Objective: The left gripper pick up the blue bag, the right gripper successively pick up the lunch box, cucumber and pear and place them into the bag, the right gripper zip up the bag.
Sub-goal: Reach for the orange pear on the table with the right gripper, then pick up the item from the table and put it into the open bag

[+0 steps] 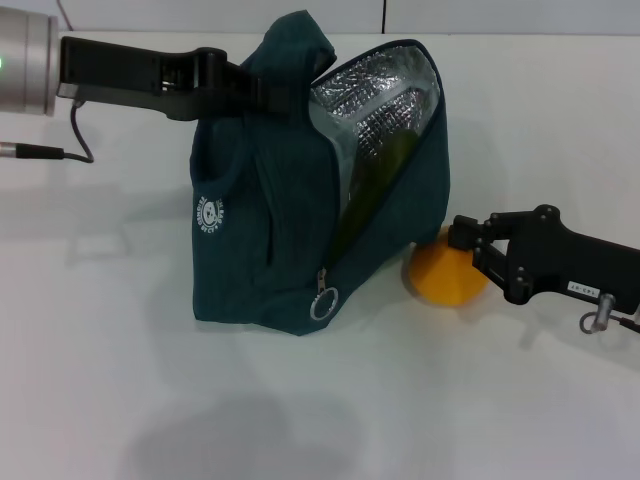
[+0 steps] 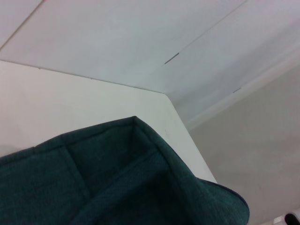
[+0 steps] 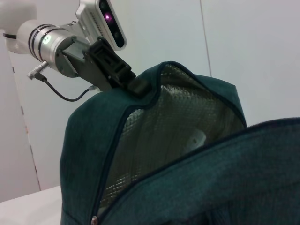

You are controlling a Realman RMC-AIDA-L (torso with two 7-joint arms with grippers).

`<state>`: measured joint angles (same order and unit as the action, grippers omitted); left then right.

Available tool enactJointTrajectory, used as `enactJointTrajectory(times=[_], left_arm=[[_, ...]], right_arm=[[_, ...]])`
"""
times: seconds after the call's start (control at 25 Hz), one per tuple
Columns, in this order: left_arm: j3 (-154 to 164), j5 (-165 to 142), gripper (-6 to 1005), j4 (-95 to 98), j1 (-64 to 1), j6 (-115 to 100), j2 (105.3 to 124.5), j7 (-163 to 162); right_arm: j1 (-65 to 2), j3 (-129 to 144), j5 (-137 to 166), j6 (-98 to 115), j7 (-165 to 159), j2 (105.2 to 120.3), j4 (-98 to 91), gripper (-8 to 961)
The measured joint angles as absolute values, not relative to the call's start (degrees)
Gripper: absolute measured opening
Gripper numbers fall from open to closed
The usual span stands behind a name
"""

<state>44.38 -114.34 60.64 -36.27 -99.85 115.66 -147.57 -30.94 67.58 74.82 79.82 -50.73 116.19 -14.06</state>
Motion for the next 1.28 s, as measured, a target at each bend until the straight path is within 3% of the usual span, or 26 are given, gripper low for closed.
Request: enactJointTrajectory(times=[0.28, 0.52, 1.0, 1.28], left_arm=[[44.4, -114.3, 43, 60.6, -36.3, -99.8, 115.66, -147.6], [44.4, -114.3, 43, 60.7, -36.2, -99.8, 115.58, -147.6], [44.3, -114.3, 43, 60.6, -35.9, -99.8, 115.41, -147.4], [44.2, -114.4, 43, 60.5, -36.2, -99.8, 115.63, -147.4]], right_arm=[[-30.6, 67.1, 74.7, 79.6, -50.2, 116.19, -14.2, 55], [-29.8, 67.1, 72.2, 81.9, -50.0, 116.05, -14.2, 30], [-21.2, 64.8, 57.2, 98.6, -58.2, 112.49, -21.2, 37], [-25.7, 58.1, 56.8, 104.2, -64.2, 113.29, -21.5, 42]])
